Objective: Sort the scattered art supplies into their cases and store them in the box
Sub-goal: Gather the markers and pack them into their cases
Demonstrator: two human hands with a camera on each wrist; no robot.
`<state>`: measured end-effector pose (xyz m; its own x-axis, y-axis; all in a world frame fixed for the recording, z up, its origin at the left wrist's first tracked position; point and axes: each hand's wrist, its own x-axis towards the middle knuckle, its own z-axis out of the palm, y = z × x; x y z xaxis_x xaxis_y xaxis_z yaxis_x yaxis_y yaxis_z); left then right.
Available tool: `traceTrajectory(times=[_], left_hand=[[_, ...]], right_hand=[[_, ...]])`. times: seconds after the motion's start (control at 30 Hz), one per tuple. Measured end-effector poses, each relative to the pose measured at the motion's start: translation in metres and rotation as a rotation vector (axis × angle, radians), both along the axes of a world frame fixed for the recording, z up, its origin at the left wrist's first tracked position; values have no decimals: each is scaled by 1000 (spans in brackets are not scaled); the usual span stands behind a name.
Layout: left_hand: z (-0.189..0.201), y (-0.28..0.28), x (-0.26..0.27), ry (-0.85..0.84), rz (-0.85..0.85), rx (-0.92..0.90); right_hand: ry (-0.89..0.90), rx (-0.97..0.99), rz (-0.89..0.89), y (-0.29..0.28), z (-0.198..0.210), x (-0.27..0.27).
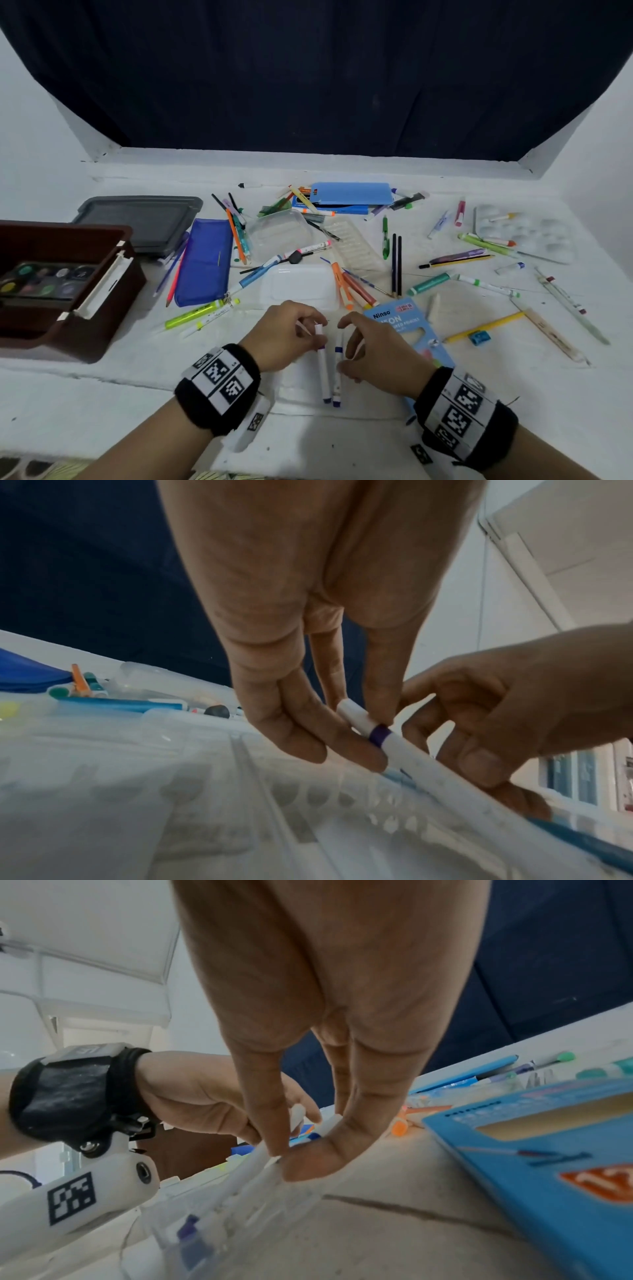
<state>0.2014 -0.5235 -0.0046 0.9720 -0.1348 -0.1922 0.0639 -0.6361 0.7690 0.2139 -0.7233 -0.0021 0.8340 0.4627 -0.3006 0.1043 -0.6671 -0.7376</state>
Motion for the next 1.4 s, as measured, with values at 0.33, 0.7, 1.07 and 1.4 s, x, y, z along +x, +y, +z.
traceTrajectory(times=[0.33, 0.7, 1.07, 1.4], left_hand=[[1, 1, -1, -70, -295, 420], [-5, -1, -7, -89, -435, 729], [-7, -8, -3, -28, -365, 719], [0, -12, 7, 24, -396, 779]], right_hand=[[-158, -249, 182, -2, 9, -6], [-240, -411, 237, 9, 15, -10], [-302, -519, 253, 17, 16, -6], [-309, -494, 289, 17, 8, 2]])
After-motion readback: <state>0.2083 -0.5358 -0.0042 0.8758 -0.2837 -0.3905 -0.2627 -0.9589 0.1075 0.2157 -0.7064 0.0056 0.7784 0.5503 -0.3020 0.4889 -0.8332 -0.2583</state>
